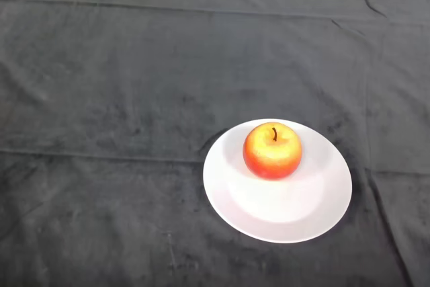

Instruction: Move the apple to the plate

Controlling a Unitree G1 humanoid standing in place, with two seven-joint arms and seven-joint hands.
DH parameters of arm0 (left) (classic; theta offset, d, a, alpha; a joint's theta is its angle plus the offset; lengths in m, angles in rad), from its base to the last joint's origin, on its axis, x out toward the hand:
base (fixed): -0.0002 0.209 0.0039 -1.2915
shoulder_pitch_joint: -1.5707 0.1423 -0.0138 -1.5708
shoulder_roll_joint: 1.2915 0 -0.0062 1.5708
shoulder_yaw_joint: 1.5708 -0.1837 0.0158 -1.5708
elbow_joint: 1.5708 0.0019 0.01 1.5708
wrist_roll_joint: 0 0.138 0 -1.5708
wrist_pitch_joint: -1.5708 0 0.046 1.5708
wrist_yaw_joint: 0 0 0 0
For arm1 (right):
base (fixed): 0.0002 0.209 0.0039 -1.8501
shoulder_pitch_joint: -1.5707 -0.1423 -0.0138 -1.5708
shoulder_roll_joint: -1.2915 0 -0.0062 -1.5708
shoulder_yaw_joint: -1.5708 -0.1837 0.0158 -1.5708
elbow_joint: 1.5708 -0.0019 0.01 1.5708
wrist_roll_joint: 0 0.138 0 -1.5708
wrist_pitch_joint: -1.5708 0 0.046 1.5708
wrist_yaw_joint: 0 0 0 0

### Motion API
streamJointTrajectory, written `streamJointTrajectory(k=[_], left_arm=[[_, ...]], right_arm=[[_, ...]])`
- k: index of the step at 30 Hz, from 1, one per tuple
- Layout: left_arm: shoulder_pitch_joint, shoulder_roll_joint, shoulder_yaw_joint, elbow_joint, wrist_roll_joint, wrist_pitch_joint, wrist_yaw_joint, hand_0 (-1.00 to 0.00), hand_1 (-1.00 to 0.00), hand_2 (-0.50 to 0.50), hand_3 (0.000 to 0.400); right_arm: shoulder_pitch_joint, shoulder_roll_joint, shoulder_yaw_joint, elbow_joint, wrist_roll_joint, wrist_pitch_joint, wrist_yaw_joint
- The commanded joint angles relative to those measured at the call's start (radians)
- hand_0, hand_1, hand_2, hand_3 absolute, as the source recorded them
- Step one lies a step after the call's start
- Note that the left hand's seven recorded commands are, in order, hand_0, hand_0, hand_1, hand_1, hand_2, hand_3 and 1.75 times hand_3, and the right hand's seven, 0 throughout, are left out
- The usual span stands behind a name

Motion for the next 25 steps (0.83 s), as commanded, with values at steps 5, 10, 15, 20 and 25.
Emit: streamJointTrajectory(k=[5, 10, 15, 20, 25], left_arm=[[0.008, 0.032, 0.027, 0.002, 0.044, 0.017, 0.01, 0.0, 0.0, 0.0, 0.0], [0.008, 0.029, 0.029, -0.001, 0.052, 0.02, 0.01, 0.0, 0.0, 0.0, 0.0], [0.009, 0.029, 0.032, -0.003, 0.059, 0.023, 0.01, 0.0, 0.0, 0.0, 0.0], [0.008, 0.027, 0.034, -0.005, 0.065, 0.025, 0.011, 0.0, 0.0, 0.0, 0.0], [0.007, 0.025, 0.036, -0.006, 0.072, 0.027, 0.012, 0.0, 0.0, 0.0, 0.0]], right_arm=[[0.066, 0.036, 0.0192, 0.031, -0.0143, 0.007, 0.0117], [0.066, 0.036, 0.0192, 0.031, -0.0143, 0.007, 0.0117], [0.066, 0.036, 0.0192, 0.03, -0.0143, 0.007, 0.0117], [0.066, 0.036, 0.0192, 0.03, -0.0143, 0.007, 0.0117], [0.066, 0.036, 0.0191, 0.03, -0.0142, 0.007, 0.0117]])
